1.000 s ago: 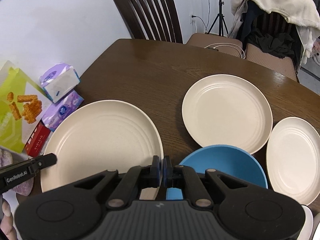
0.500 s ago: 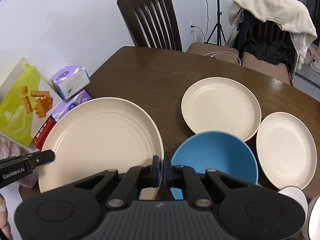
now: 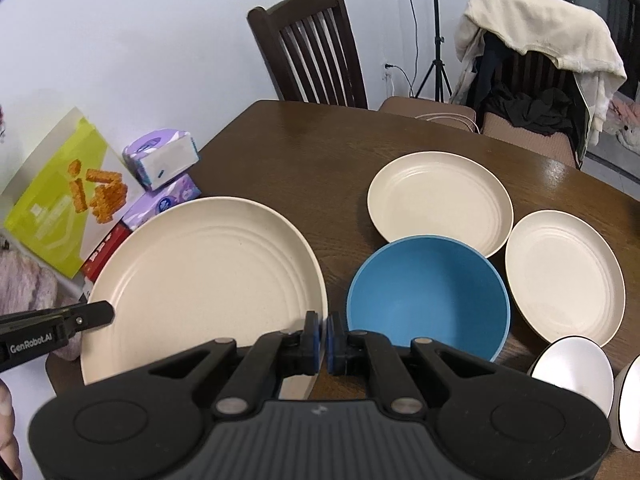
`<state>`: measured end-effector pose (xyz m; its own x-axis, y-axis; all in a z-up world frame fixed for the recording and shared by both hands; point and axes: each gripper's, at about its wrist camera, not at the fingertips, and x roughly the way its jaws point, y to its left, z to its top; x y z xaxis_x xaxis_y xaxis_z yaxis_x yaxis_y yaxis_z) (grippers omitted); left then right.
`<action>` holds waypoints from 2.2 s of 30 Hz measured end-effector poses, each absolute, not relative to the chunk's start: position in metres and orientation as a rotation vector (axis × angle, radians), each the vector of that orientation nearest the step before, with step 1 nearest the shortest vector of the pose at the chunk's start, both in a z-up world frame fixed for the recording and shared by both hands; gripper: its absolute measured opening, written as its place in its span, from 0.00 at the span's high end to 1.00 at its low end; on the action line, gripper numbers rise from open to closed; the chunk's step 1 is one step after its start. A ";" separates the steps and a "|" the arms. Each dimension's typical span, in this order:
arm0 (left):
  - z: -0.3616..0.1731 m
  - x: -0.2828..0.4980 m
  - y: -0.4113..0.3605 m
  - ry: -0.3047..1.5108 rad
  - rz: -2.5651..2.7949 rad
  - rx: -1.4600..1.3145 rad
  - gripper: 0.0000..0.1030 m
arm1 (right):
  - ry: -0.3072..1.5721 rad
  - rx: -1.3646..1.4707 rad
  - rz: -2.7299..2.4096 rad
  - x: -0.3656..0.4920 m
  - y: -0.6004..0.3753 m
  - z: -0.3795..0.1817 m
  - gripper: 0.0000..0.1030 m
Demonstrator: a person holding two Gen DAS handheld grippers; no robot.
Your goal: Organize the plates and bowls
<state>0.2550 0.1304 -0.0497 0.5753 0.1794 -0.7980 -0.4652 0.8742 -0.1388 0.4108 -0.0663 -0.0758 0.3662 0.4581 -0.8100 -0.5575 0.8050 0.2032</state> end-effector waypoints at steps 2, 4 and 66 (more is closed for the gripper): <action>-0.052 0.249 0.128 0.883 0.384 -0.350 0.91 | 1.001 -0.116 0.655 0.406 -0.068 -0.077 0.96; -0.053 0.244 0.126 0.888 0.378 -0.346 0.91 | 1.000 -0.122 0.658 0.400 -0.071 -0.078 0.96; -0.149 0.148 0.159 1.005 0.427 -0.360 0.91 | 1.084 -0.257 0.707 0.296 -0.025 -0.174 0.95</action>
<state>0.1477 0.1587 -0.1486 0.4666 0.1771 -0.8666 -0.5009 0.8604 -0.0939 0.2955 -0.0248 -0.1742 0.2771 0.3990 -0.8741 -0.6396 0.7555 0.1421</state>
